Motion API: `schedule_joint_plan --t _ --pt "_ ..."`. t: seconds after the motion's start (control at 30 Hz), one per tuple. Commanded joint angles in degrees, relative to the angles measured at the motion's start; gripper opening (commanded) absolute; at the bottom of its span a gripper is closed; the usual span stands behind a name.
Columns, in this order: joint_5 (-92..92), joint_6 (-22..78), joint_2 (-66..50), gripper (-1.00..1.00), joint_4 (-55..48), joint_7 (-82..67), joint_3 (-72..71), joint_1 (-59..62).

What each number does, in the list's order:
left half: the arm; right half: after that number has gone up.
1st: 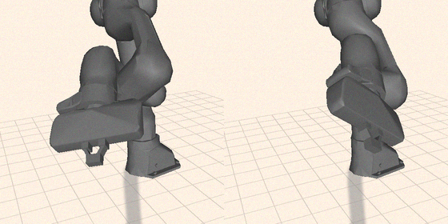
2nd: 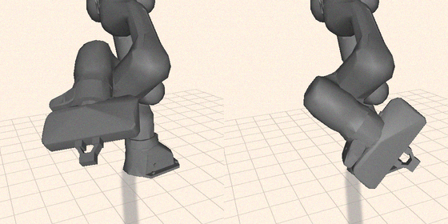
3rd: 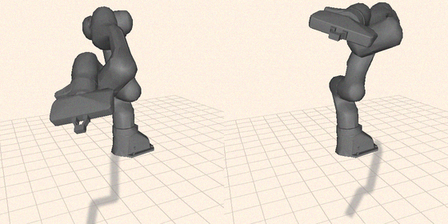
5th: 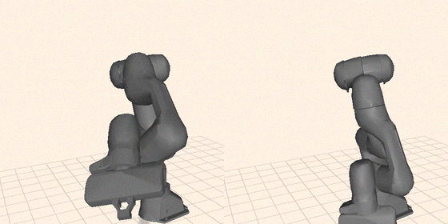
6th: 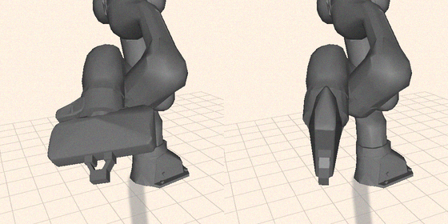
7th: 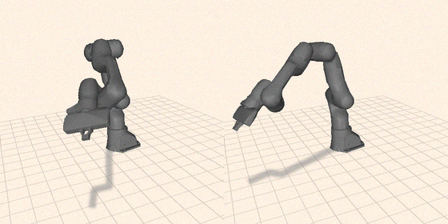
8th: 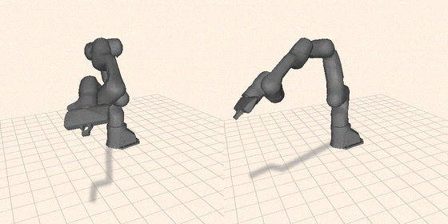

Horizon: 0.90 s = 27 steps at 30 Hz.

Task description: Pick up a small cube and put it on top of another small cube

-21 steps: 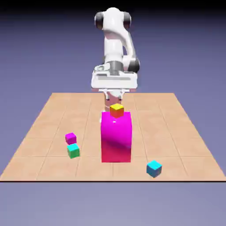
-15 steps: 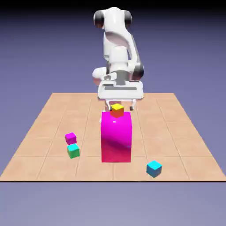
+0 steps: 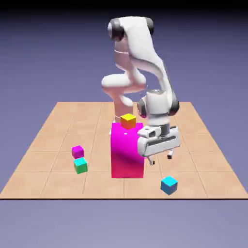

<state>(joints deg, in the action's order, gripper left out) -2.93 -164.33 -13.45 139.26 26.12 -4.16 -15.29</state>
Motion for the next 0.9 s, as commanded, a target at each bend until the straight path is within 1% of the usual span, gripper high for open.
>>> schedule_joint_plan --t 0.0,0.1,0.3,0.33,0.37,0.53,0.6,0.87 --pt "-0.13 0.44 -2.08 0.0 -0.98 -0.74 -0.19 -0.66" --pt "-0.35 1.14 -5.43 0.0 -2.56 -1.93 -0.49 -1.72" --pt "0.08 -6.5 -16.91 0.0 -6.41 -1.8 0.17 -2.55" --pt "0.08 -6.5 -16.91 -1.0 -6.41 -1.8 0.17 -2.55" --pt "0.08 -6.5 -16.91 -1.0 -6.41 -1.8 0.17 -2.55" --pt "-0.3 0.41 -6.54 -1.0 -2.93 -1.91 -0.43 -1.8" --pt "0.49 0.57 -5.7 -1.0 -2.74 -2.86 2.08 -3.51" --pt "5.18 5.14 4.18 -1.0 5.84 15.82 18.69 9.96"
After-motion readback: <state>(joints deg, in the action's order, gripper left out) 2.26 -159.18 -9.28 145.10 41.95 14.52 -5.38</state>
